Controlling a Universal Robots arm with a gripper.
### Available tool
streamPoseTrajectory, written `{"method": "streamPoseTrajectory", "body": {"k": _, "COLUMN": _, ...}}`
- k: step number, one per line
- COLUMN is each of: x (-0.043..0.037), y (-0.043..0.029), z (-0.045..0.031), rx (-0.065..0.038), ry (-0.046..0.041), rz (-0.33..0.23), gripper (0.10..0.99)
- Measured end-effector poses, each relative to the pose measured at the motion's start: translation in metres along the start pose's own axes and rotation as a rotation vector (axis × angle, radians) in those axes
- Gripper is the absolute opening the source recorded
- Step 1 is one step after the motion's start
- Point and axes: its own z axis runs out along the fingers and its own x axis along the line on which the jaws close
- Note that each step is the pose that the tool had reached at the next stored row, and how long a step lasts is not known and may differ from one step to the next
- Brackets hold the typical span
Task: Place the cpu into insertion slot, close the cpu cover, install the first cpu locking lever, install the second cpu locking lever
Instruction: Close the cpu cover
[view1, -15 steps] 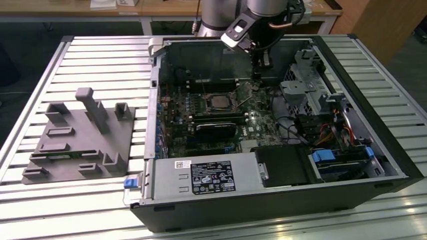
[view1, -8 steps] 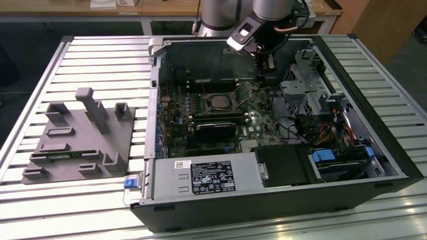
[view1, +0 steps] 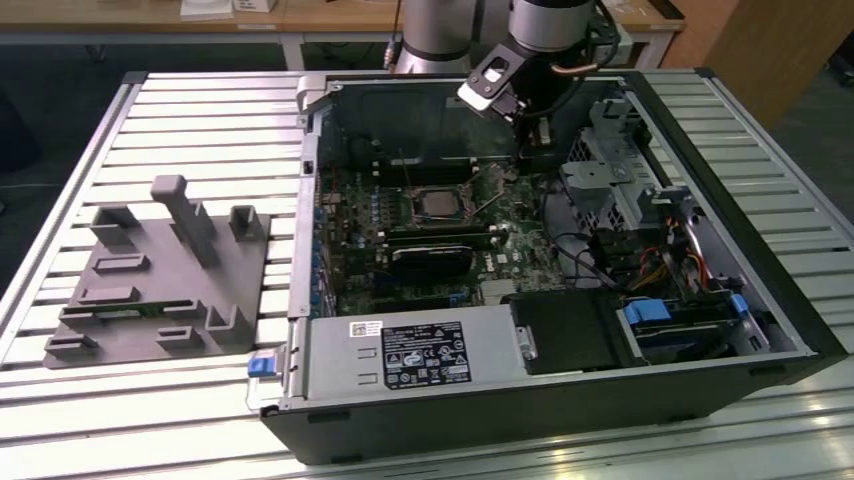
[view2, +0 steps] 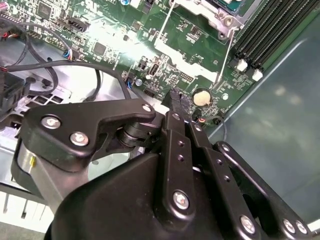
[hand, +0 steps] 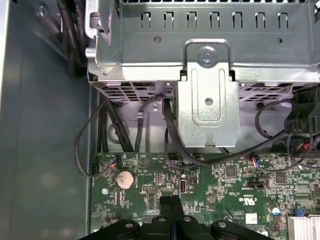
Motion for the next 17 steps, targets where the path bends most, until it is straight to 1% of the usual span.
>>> {"method": "streamPoseTrajectory", "body": {"k": 11, "x": -0.0002, "y": -0.0001, "z": 0.0131, "rx": 0.0, "ry": 0.0, "rz": 0.0, "gripper": 0.106}}
{"method": "streamPoseTrajectory", "body": {"k": 14, "x": -0.0002, "y": -0.0002, "z": 0.0153, "rx": 0.0, "ry": 0.0, "rz": 0.0, "gripper": 0.106}}
{"method": "streamPoseTrajectory", "body": {"k": 17, "x": -0.0003, "y": -0.0002, "z": 0.0154, "rx": 0.0, "ry": -0.0011, "rz": 0.0, "gripper": 0.106}}
